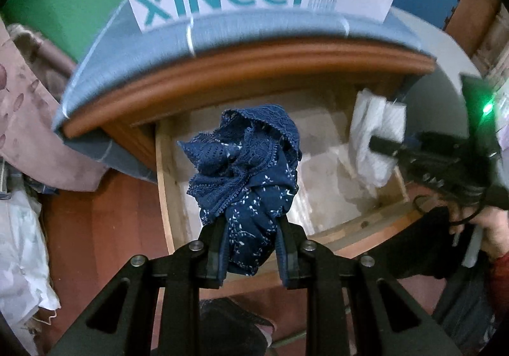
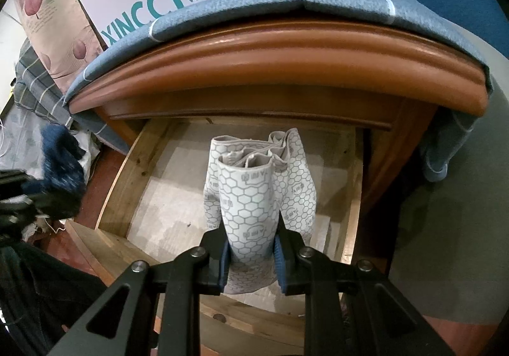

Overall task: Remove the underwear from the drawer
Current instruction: 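Carry the navy panties with the left tool over the white box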

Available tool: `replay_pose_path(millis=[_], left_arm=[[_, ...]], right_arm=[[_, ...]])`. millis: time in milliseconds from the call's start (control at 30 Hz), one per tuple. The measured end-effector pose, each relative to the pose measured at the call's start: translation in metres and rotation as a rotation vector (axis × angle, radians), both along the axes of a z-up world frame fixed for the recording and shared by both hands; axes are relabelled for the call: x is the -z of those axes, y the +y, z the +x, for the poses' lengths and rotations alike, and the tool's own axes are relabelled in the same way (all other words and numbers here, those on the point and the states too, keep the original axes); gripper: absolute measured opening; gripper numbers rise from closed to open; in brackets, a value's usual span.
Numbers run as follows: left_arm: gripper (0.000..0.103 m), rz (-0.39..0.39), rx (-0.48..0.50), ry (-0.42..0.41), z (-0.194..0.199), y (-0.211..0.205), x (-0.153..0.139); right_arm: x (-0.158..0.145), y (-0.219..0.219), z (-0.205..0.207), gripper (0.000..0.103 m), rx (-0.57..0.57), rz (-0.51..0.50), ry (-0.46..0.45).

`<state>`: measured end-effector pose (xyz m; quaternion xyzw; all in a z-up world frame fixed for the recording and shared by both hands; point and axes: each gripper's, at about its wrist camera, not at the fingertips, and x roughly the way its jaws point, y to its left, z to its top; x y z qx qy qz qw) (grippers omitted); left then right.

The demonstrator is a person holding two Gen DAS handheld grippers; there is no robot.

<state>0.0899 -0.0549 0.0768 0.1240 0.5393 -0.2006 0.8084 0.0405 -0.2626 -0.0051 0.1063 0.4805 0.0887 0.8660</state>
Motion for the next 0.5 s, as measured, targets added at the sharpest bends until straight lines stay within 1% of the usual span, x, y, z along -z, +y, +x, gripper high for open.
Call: replay_pose_path(millis=[100, 200, 233, 267, 333, 400, 433, 500], left_arm=[[0.021, -0.047, -0.011, -0.019, 0.000, 0.003, -0.023], [0.021, -0.092, -0.026, -0.060, 0.002, 0.007, -0.053], [0.021, -0.113, -0.033, -0.078, 0.004, 0.010, -0.068], [0.021, -0.121, -0.035, -0.087, 0.006, 0.011, -0.075], [0.021, -0.151, -0.052, -0.112, 0.013, 0.015, -0.102], [0.021, -0.165, -0.061, -0.139, 0.019, 0.016, -0.120], [0.021, -0.162, -0.064, -0.167, 0.025, 0.015, -0.135], [0.021, -0.165, -0.071, -0.204, 0.032, 0.014, -0.154]], right_arm=[[0.000, -0.001, -0.001, 0.022, 0.002, 0.002, -0.002], [0.000, -0.002, -0.001, 0.022, 0.007, 0.006, -0.002], [0.000, -0.002, -0.001, 0.022, 0.009, 0.005, -0.002], [0.000, -0.002, -0.001, 0.022, 0.011, 0.007, -0.001], [0.000, -0.002, -0.001, 0.022, 0.011, 0.007, -0.002], [-0.001, -0.002, -0.001, 0.022, 0.011, 0.005, -0.005], [-0.001, -0.003, -0.001, 0.022, 0.011, 0.007, -0.006], [-0.002, -0.003, -0.001, 0.022, 0.012, 0.010, -0.006]])
